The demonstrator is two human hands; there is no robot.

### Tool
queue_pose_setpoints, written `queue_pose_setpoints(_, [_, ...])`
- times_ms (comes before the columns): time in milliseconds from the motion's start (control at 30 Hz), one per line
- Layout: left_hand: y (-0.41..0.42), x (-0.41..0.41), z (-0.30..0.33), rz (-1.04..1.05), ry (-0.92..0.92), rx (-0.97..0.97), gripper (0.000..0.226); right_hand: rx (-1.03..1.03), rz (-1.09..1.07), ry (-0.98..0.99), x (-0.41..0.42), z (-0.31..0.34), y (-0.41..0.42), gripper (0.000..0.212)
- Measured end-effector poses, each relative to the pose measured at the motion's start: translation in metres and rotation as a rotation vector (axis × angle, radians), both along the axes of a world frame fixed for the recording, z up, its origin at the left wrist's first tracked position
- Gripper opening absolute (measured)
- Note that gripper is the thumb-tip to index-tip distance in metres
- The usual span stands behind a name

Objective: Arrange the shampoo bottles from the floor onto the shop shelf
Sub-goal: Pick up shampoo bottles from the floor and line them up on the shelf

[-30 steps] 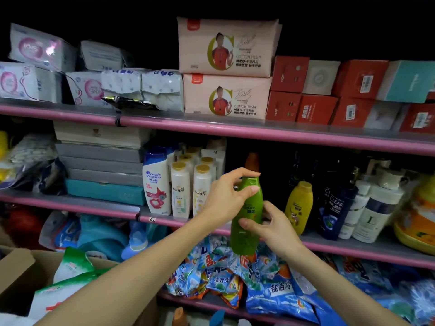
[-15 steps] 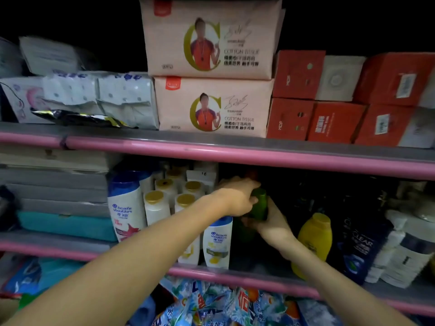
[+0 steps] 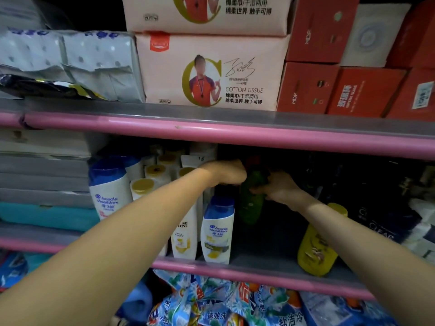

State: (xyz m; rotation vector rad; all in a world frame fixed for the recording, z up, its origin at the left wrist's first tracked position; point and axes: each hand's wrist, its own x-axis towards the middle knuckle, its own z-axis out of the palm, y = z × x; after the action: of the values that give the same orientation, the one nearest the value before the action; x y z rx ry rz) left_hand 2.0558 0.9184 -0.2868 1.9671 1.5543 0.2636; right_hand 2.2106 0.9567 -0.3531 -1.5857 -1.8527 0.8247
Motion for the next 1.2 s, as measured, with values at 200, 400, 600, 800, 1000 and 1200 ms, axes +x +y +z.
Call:
queue_pose_setpoints(200, [0.011, 0.003, -0.015, 0.132, -0.098, -0.158, 0.021, 0.037, 0.021, -0.088, -0.003, 0.006, 0.012, 0.070])
queue_pose_setpoints(400, [0.021, 0.006, -0.026, 0.237, -0.262, -0.174, 0.023, 0.047, -0.003, -0.036, 0.000, 0.005, 0.019, 0.078])
queue_pose_setpoints(600, [0.023, 0.008, -0.026, 0.268, -0.345, -0.125, 0.037, -0.014, 0.004, -0.078, 0.000, 0.006, 0.024, 0.078])
queue_pose_setpoints(800, [0.021, 0.008, -0.025, 0.269, -0.341, -0.099, 0.038, -0.011, 0.009, -0.073, 0.000, 0.008, 0.022, 0.076])
queue_pose_setpoints(1000, [0.012, 0.010, -0.021, 0.231, -0.224, -0.015, 0.040, 0.029, 0.037, -0.251, 0.001, 0.021, 0.009, 0.066])
queue_pose_setpoints(1200, [-0.018, 0.023, -0.004, 0.094, 0.045, 0.312, 0.043, 0.187, 0.016, -0.390, 0.032, 0.051, -0.032, 0.047])
